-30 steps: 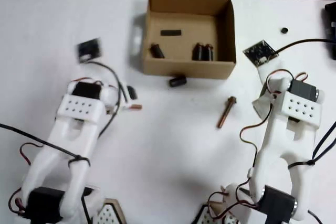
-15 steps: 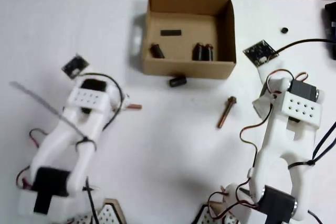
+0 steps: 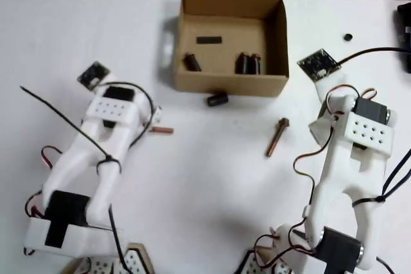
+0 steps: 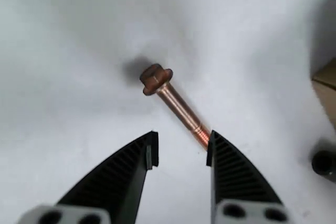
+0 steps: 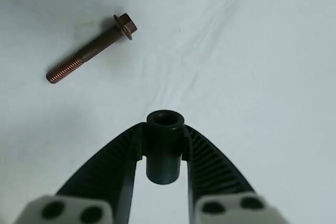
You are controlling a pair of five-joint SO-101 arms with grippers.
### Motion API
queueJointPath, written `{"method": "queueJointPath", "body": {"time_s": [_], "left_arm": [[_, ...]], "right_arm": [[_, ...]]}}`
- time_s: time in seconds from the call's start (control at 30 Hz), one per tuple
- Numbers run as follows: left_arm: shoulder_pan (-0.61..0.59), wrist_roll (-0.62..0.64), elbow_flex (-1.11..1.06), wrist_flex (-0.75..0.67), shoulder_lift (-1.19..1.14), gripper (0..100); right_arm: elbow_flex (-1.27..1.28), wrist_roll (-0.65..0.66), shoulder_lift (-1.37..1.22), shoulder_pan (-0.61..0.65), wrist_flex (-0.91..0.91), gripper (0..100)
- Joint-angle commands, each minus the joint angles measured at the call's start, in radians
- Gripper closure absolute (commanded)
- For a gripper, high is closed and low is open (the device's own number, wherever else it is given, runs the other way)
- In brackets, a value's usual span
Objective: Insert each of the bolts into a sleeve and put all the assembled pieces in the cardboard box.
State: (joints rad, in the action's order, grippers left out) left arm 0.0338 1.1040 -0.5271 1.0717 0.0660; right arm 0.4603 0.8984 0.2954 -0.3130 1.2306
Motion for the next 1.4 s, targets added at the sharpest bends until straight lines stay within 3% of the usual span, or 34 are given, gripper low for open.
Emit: {"method": "queueJointPath", "body": {"time_s": [0.0,0.37,0.9,1.37], "left_arm": [[-0.025,0.061,0.041,-0.026,0.003,87],[0.035,0.075,0.022,-0.077,-0.028,89],[-0.015,0.075,0.056,-0.11,-0.132,89],[-0.035,0.077,-0.061,-0.293,-0.135,89]], "right_arm": [[-0.005,0.008,0.042,0.008,-0.012,97.8],[-0.006,0.008,0.05,0.008,-0.005,97.8],[-0.005,0.008,0.047,0.007,-0.005,97.8],[-0.006,0.008,0.05,0.007,-0.005,97.8]]}}
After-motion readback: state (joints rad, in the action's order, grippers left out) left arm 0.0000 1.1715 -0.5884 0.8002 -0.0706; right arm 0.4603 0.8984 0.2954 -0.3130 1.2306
